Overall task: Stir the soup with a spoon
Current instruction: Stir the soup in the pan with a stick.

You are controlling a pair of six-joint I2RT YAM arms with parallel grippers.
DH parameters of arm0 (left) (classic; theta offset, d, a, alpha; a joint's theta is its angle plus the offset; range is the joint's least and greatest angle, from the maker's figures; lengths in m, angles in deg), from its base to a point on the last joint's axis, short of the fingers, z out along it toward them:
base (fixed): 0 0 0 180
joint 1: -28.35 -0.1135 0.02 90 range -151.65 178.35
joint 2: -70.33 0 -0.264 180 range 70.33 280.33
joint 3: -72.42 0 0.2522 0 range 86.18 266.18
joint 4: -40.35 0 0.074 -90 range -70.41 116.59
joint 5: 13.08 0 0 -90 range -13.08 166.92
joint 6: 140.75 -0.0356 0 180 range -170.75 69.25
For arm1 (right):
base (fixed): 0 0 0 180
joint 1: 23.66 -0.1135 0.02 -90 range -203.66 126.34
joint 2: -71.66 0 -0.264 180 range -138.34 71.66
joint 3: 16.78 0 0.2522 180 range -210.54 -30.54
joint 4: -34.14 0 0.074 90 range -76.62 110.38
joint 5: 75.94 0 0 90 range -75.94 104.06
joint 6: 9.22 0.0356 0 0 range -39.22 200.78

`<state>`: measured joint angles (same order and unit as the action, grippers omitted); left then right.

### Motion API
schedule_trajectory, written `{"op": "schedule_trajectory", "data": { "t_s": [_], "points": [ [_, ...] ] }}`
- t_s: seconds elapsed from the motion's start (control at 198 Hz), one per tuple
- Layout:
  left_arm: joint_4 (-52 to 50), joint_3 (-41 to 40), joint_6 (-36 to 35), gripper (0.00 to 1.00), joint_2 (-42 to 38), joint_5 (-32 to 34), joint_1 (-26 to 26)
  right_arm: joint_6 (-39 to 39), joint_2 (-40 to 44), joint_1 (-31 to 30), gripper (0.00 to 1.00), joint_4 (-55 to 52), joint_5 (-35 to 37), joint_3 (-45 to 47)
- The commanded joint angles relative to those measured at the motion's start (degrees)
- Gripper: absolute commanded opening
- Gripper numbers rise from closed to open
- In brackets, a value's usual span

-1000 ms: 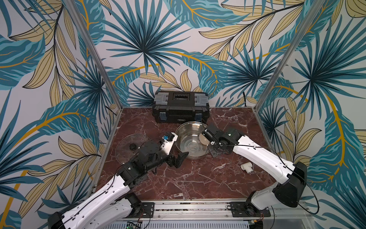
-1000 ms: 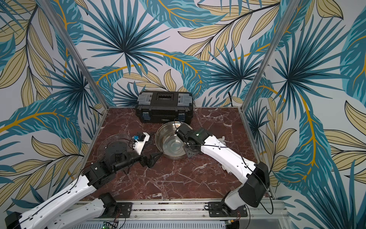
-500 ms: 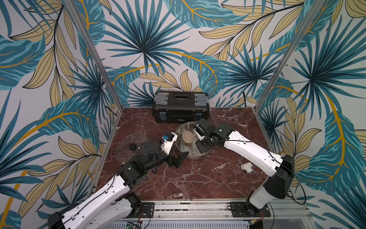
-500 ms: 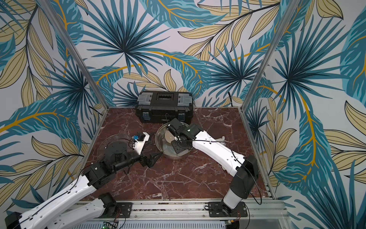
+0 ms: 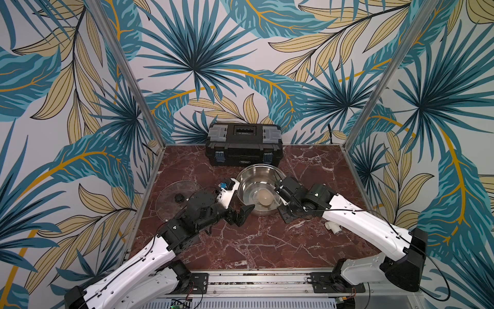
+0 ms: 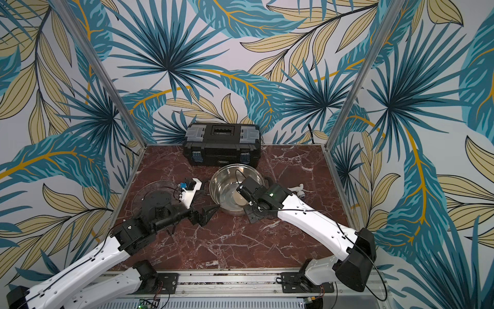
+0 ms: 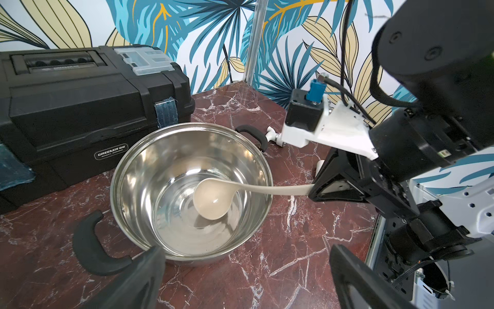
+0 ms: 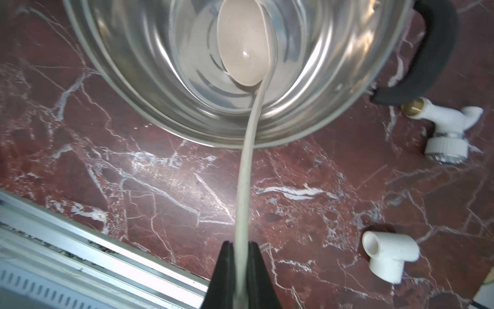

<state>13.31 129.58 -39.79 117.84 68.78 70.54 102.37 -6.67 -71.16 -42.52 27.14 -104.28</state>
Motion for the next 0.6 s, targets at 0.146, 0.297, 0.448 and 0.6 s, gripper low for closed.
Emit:
{"op": "schedule_trajectory", "data": {
  "t_s": [0.146,0.297,0.448,0.6],
  "points": [
    [1.4,-1.4,0.5,1.0,-1.1,-0.4,0.1,0.7,0.0,3.5,0.0,-1.9,11.2,0.4],
    [1.3,-1.5,0.6,1.0,-1.0,-0.5,0.1,-1.9,-4.0,5.0,0.0,-0.1,11.4,-4.3],
    [1.1,-1.7,0.8,1.0,-1.1,-0.5,0.1,-3.9,-9.8,5.3,0.0,1.2,10.2,-10.3],
    [0.9,-2.0,0.9,1.0,-1.7,-0.4,0.1,-4.6,-14.1,5.1,0.0,2.7,3.6,-15.3]
  ]
}}
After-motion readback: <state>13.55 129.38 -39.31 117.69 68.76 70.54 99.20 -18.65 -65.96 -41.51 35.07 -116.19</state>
